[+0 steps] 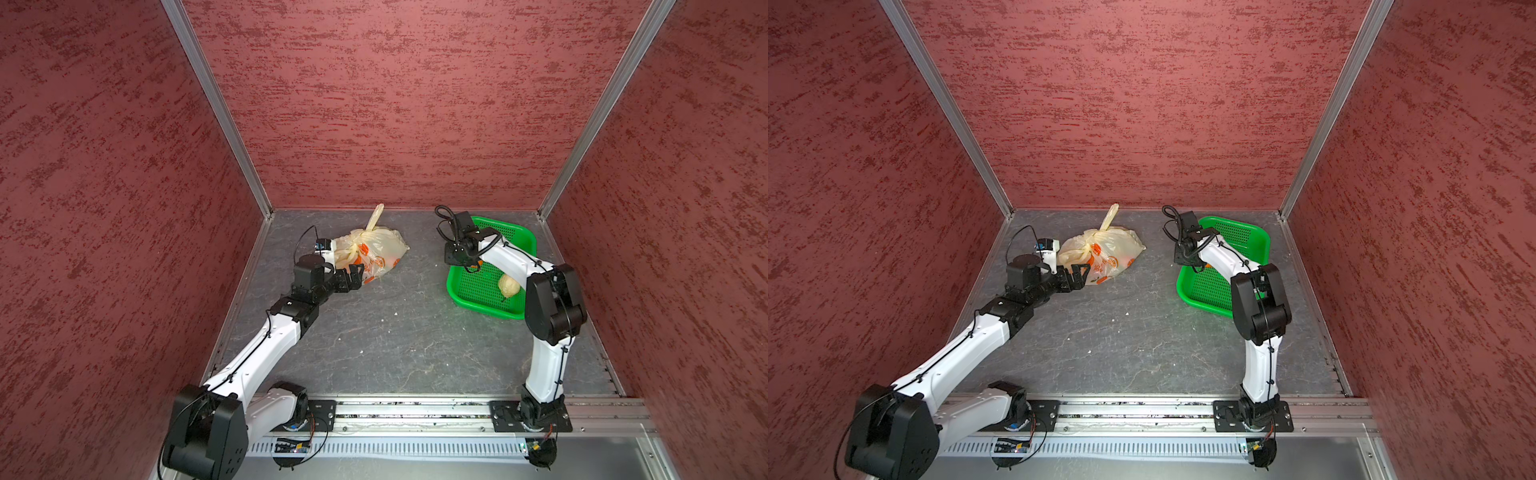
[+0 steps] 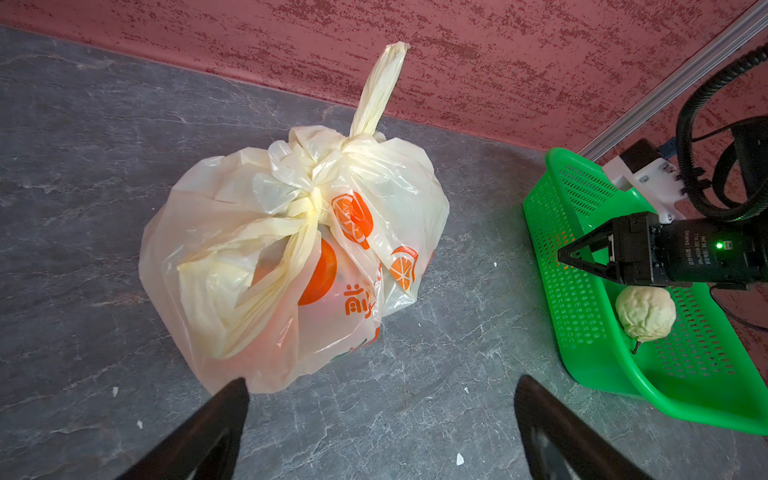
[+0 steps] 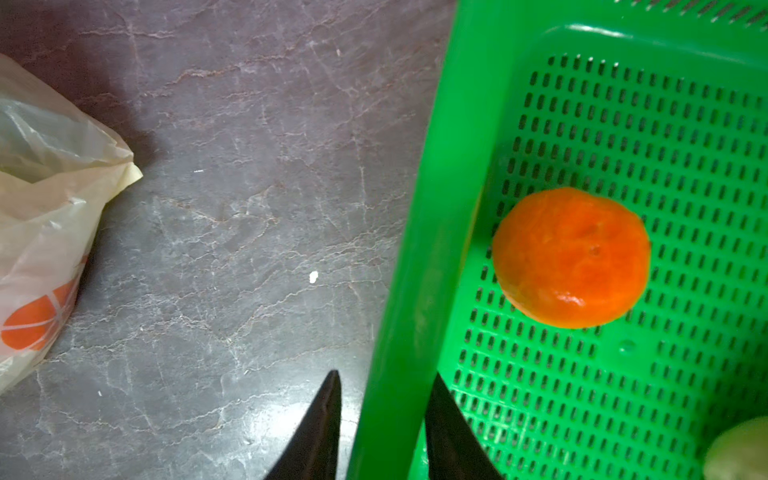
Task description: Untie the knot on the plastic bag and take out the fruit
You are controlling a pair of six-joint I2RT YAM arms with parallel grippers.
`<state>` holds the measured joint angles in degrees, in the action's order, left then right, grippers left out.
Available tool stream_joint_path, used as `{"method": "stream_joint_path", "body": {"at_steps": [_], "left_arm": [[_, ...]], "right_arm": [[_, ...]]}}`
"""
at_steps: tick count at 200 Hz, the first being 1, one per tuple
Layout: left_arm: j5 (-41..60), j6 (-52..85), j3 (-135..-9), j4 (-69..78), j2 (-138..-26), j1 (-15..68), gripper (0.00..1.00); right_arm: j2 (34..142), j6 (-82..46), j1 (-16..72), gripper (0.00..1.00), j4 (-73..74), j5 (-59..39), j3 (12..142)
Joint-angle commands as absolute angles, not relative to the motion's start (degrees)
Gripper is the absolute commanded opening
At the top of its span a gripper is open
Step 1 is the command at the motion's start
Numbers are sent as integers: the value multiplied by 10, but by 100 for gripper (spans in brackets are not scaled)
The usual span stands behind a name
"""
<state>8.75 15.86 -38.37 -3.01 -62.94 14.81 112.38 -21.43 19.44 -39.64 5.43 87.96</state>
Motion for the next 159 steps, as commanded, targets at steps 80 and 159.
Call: {"method": "stream_joint_path", "body": {"at_steps": [80, 159], "left_arm": [[81, 159, -374, -37, -612, 151, 100], [81, 155, -379, -52, -604, 152, 100]], "right_arm": [[1098, -96, 141, 18, -400, 115, 852], [1184, 2, 76, 18, -368, 120, 945]]}}
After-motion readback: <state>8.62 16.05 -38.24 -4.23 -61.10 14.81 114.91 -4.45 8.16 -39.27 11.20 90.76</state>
